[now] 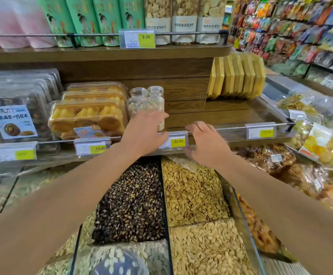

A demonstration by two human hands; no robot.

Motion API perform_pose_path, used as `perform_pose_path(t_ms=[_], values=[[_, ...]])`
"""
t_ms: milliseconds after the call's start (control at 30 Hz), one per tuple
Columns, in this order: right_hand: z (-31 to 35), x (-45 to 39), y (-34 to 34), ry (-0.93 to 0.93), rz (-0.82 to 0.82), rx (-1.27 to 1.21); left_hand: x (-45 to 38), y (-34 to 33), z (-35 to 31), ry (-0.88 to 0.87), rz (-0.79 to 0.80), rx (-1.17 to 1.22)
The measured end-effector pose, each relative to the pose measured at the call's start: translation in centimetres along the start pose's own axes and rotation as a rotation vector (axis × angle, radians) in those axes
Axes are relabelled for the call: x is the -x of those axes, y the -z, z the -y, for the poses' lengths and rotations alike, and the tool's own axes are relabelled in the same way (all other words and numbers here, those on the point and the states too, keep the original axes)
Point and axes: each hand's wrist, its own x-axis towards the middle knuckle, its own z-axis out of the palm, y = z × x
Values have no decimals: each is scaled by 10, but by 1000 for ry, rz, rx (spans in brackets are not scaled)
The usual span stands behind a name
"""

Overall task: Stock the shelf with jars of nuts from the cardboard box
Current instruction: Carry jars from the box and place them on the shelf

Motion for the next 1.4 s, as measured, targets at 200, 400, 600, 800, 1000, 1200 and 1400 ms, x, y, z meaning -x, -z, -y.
perform_pose_path(t_ms=[200, 400, 600, 800, 1000, 1200, 1400], values=[[39, 126, -22, -180, 39, 14, 119, -20, -27, -157, 149, 148], [77, 277, -69, -440, 73, -50, 221, -47, -69, -404, 334, 188], [120, 451, -93, -755, 117, -69, 329, -68, -154, -756, 517, 148], [158, 627, -103, -1068, 92, -98, 438, -63, -255, -1078, 605, 203], [188, 808, -90, -1310, 40, -71, 556, -49, -380, -1224, 614, 305], [212, 978, -71, -1475, 5, -56, 675, -27, -498, -1304, 634, 383], [220, 1098, -54, -1617, -51, -66, 758, -12, -592, -1342, 678, 405]])
